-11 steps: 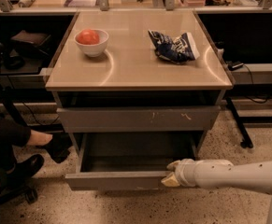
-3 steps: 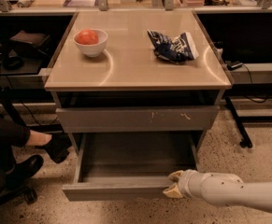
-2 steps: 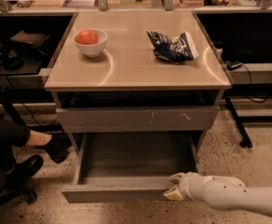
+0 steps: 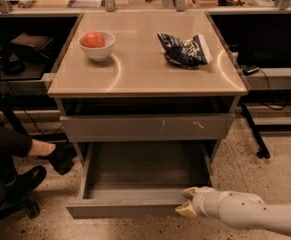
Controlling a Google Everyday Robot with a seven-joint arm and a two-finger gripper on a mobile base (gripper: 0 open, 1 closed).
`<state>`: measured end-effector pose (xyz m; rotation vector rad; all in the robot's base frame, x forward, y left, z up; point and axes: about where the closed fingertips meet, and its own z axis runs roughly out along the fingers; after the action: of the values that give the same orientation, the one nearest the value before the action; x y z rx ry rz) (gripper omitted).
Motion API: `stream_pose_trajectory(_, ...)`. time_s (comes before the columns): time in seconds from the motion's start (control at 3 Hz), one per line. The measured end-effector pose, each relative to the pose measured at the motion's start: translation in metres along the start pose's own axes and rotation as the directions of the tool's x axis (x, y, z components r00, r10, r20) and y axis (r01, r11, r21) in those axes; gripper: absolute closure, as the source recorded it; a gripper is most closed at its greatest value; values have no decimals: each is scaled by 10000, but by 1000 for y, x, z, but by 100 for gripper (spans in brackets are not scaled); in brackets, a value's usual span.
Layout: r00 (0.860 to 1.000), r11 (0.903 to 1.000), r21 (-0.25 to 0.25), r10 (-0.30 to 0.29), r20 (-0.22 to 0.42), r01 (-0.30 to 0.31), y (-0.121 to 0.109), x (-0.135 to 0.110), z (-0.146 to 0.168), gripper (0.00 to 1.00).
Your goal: Open middle drawer
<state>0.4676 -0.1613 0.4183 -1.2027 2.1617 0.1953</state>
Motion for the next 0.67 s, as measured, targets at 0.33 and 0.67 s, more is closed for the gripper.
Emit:
stream_pose_trajectory(0.33, 10000, 10000, -28, -37, 7, 37, 1, -1, -1, 100)
stream_pose_trajectory(0.67, 9999, 10000, 26, 67, 139, -67, 6, 4, -4, 100)
